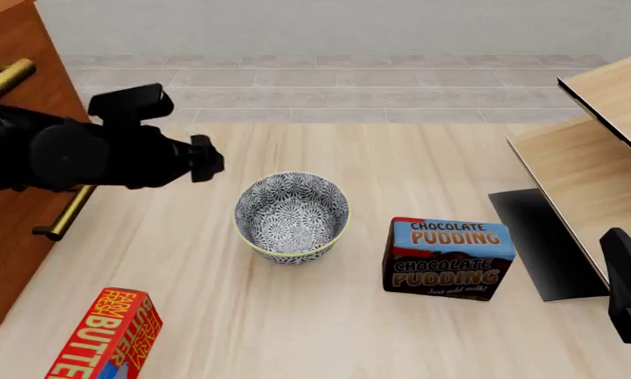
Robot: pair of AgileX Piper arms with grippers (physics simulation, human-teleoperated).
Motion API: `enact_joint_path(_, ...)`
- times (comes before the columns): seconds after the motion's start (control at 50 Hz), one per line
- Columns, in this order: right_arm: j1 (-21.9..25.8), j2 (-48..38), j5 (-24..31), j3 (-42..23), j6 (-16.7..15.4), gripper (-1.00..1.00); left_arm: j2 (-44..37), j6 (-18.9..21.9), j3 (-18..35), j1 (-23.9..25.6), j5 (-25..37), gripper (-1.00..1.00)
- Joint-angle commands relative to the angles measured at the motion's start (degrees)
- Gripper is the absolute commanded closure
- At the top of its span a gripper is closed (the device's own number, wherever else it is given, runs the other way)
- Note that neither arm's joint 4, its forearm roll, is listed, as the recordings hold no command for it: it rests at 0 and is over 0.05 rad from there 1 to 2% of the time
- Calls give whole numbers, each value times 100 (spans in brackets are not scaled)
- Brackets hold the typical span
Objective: Close the top drawer of the cabinet and put the bowl on top of it.
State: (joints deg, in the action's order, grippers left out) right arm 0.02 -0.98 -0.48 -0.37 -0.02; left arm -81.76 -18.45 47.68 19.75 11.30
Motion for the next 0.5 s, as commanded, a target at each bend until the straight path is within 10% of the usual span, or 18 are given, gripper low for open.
enact_joint_path(0.02,0,26,15,9,2,-100,-125,-70,-4,86,-87,-100)
enact_joint_path(0.5,-1,29,16,9,0,-100,-392,-217,-23,239,-311,-100)
